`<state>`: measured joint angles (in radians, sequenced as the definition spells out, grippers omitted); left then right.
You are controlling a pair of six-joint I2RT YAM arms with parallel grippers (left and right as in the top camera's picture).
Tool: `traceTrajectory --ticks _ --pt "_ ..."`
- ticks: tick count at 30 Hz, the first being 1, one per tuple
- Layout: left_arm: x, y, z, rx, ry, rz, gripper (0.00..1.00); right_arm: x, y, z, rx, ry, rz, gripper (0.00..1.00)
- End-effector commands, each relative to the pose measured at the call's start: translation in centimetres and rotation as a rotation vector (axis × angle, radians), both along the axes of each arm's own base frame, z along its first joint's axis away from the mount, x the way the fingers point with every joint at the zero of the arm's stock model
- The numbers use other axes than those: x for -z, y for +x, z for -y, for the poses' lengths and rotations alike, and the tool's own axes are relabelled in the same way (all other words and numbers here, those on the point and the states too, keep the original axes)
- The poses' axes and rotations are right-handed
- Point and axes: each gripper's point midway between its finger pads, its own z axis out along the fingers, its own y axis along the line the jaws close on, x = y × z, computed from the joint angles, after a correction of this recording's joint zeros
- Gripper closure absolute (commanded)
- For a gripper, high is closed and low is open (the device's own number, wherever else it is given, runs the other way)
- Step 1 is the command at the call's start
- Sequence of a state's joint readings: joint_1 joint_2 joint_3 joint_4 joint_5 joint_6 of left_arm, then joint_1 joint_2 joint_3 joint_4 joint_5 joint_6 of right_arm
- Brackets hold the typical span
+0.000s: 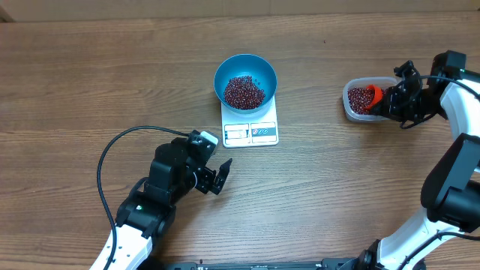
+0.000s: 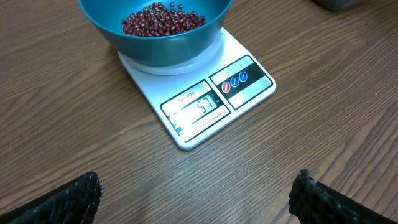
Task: Scoop item into bowl and weigh 150g on scale
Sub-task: 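Scoop beans from the container with right gripper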
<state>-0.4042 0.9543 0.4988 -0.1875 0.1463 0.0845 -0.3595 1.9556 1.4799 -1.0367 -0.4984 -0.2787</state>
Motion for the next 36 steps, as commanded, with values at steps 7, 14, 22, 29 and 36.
traceTrajectory --ticks 7,14,22,29,36 --pt "0.3 -0.3 0.2 0.011 -0.005 -0.010 0.00 0.0 0.1 -1.6 0.000 0.104 0.010 0.96" --pt "0.3 -0.3 0.2 0.011 -0.005 -0.010 0.00 -0.7 0.1 -2.7 -0.007 0.176 0.022 0.96" --pt "0.3 -0.3 0.2 0.011 -0.005 -0.010 0.00 -1.1 0.2 -3.1 0.010 0.216 0.020 0.96" --pt "0.3 -0.3 0.2 0.011 -0.005 -0.010 0.00 -0.7 0.1 -2.7 0.028 0.223 0.005 0.96" --pt "0.3 -0.3 0.2 0.011 -0.005 -0.010 0.00 -0.7 -0.6 -1.0 0.086 0.275 0.009 0.96"
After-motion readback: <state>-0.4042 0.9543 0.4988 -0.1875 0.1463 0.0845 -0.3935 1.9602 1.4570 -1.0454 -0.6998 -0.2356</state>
